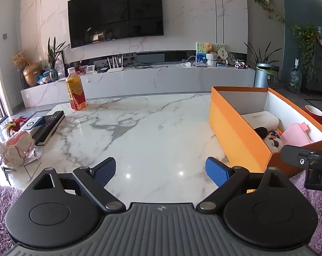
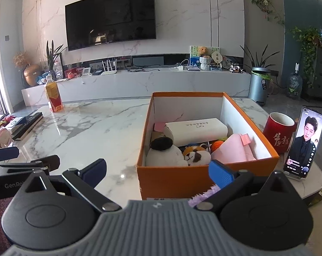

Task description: Organize objects

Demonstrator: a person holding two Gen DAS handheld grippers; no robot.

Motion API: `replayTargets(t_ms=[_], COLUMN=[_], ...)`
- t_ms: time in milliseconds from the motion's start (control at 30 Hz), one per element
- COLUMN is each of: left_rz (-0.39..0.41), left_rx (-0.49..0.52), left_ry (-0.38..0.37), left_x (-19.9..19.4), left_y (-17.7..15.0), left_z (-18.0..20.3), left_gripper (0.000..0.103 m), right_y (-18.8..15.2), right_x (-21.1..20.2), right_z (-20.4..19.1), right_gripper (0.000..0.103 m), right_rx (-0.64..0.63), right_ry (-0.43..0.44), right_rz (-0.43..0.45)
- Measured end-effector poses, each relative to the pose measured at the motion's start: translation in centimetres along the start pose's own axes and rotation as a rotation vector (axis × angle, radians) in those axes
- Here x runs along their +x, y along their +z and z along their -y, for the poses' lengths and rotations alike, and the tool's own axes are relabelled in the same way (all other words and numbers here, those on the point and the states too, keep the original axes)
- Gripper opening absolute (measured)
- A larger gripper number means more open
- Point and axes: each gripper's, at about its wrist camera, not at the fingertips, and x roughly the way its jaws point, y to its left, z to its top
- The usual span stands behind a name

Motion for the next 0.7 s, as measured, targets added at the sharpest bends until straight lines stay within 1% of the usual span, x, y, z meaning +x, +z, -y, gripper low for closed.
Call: replayTargets(t_ms=[367,700], left_rz=[0.000,0.007], left_rx=[0.000,-0.021], left_ry=[0.004,0.007], left_x=[-0.19,-0.65], left_y=[0.07,0.32], left_z=[-0.08,-0.64], left_gripper=[0.103,0.103], right_y=[0.10,0.21], right_x=[-0.43,-0.61], right_z=[-0.37,-1.04], right_gripper=[0.102,0.102], right_rx=[-0.009,-0.031], right_ry=[0.010,0.023], right_rz=[0.009,0.009])
